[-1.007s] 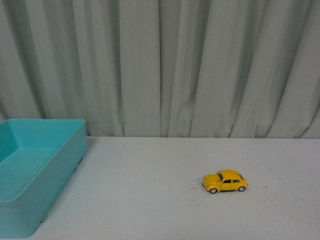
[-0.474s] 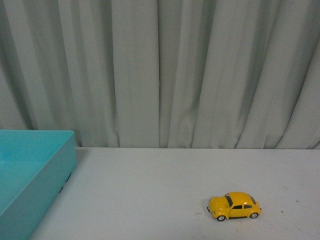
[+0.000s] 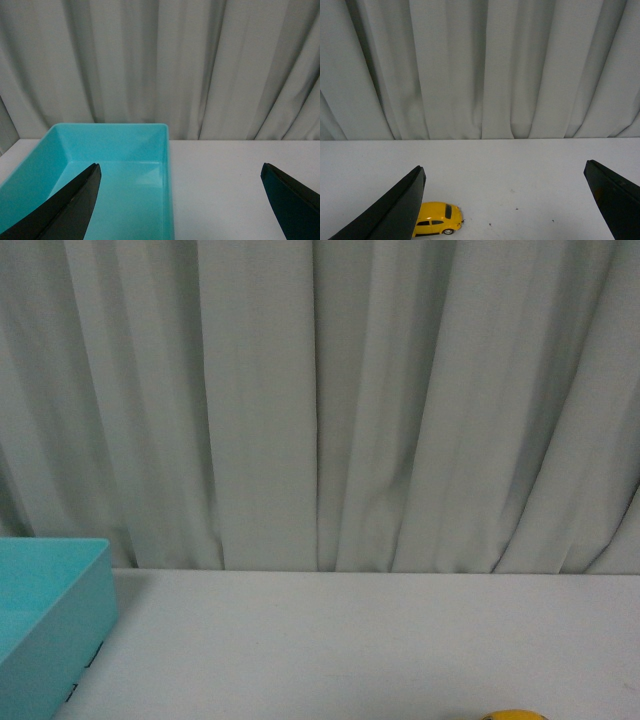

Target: Wind up and store yellow beetle toy

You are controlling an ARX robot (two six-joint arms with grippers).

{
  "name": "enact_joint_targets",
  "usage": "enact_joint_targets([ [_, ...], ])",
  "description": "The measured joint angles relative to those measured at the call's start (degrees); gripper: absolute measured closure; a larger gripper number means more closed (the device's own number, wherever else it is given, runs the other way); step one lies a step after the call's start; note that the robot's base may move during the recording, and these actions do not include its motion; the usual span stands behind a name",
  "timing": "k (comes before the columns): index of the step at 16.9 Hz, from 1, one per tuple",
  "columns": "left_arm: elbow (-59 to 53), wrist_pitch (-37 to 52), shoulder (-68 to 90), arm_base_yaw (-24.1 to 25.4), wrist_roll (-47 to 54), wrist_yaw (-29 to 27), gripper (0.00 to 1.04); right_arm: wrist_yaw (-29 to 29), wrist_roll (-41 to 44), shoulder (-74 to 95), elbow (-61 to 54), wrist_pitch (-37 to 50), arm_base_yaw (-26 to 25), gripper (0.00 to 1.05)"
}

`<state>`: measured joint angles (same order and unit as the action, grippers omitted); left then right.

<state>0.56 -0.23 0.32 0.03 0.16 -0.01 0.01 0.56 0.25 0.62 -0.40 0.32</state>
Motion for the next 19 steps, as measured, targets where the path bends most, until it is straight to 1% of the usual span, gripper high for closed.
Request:
enact_joint_targets([
  [11,0.00,0.04,0.00,0.00,0.00,-0.02,0.07,0.00,0.00,-0.02,0.00,0.20,0.00,0.07],
  [12,0.00,0.04,0.00,0.00,0.00,-0.02,0.07,4.50,0.37,1.38,0.00,3.56,1.20,0.07],
  [13,0.00,0.02,0.00,0.00,0.00,0.02,0.07,8.90,0.63,8.61,0.44,13.31,0.20,0.07],
  [14,0.00,0.11,0.00,0.00,0.00,-0.02,0.07,7.06,1.03,15.89,0.87,19.71,-3.54,0.07],
  [15,0.00,0.09,0.00,0.00,0.00,0.00,0.07,2.86,1.33,23.45,1.44,26.47,-7.61,0.07],
  [16,0.00,0.07,0.00,0.00,0.00,-0.02,0.07,-5.49,1.88,35.19,4.68,36.33,-12.33,0.07],
  [17,0.00,0.07,0.00,0.00,0.00,0.02,0.07,-13.62,3.17,45.86,9.86,43.63,-16.13,0.07],
  [18,0.00,0.04,0.00,0.00,-0.02,-0.09,0.07,-19.34,4.90,52.63,13.49,46.69,-17.94,0.07],
  [19,0.00,0.07,0.00,0.00,0.00,-0.04,0.07,-26.91,8.46,58.90,17.35,42.49,-18.60,0.07],
])
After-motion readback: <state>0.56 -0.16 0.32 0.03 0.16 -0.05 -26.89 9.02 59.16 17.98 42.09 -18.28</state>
